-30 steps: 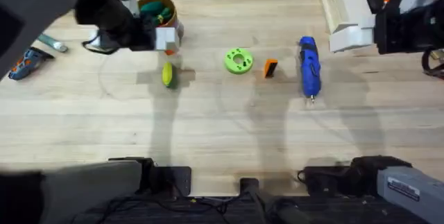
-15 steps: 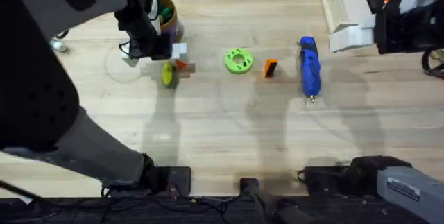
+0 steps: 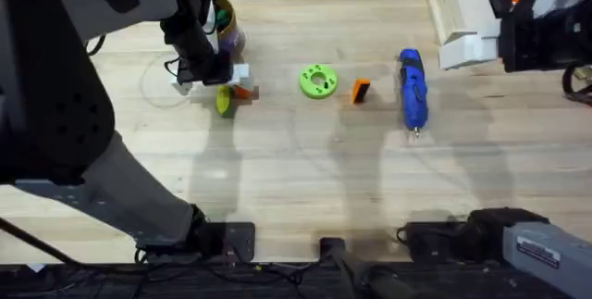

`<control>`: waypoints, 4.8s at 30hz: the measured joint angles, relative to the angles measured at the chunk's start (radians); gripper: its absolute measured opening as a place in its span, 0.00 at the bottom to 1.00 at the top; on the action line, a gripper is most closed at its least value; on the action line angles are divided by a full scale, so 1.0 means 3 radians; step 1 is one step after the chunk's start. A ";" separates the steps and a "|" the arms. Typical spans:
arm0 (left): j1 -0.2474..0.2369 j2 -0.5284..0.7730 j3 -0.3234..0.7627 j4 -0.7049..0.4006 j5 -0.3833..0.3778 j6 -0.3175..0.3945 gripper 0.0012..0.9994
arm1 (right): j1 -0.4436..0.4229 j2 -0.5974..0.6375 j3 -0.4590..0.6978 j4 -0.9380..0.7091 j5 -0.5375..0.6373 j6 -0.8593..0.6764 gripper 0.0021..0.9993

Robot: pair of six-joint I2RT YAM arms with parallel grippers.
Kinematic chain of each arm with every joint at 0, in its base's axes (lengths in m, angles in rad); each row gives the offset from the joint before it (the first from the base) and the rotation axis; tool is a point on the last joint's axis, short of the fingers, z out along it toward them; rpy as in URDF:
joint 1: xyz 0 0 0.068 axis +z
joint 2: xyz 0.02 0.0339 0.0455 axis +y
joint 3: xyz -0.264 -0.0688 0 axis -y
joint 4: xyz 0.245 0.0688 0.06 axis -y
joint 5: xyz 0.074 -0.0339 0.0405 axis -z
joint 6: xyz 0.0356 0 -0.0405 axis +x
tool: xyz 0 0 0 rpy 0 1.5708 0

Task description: Pick up the gripper from the table and insert it into the empty holder that is missing its gripper. Then pick up a screw, insert it into the mounting hole, and use the screwdriver to tighten it. Finally, clean up the table by picking up the vegetable and placing it into the bucket.

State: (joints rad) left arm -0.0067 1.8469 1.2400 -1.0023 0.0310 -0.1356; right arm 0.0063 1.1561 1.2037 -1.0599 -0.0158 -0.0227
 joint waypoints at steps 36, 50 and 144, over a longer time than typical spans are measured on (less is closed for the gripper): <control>-0.0021 -0.0008 0.0095 -0.0081 0.0123 0.0000 0.01 | 0.0000 0.0000 0.0001 0.0001 0.0000 0.0000 0.99; -0.0347 -0.1214 0.0502 -0.0345 0.0148 -0.0025 0.86 | 0.0000 0.0000 0.0001 0.0001 0.0000 0.0000 0.99; -0.0034 -0.5815 -0.3598 0.3259 0.0920 0.0927 0.99 | 0.0000 0.0000 0.0001 0.0001 0.0000 0.0000 0.99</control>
State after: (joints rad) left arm -0.0170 0.1024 0.1607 -0.0247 0.3071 0.1425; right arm 0.0063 1.1561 1.2041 -1.0595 -0.0158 -0.0227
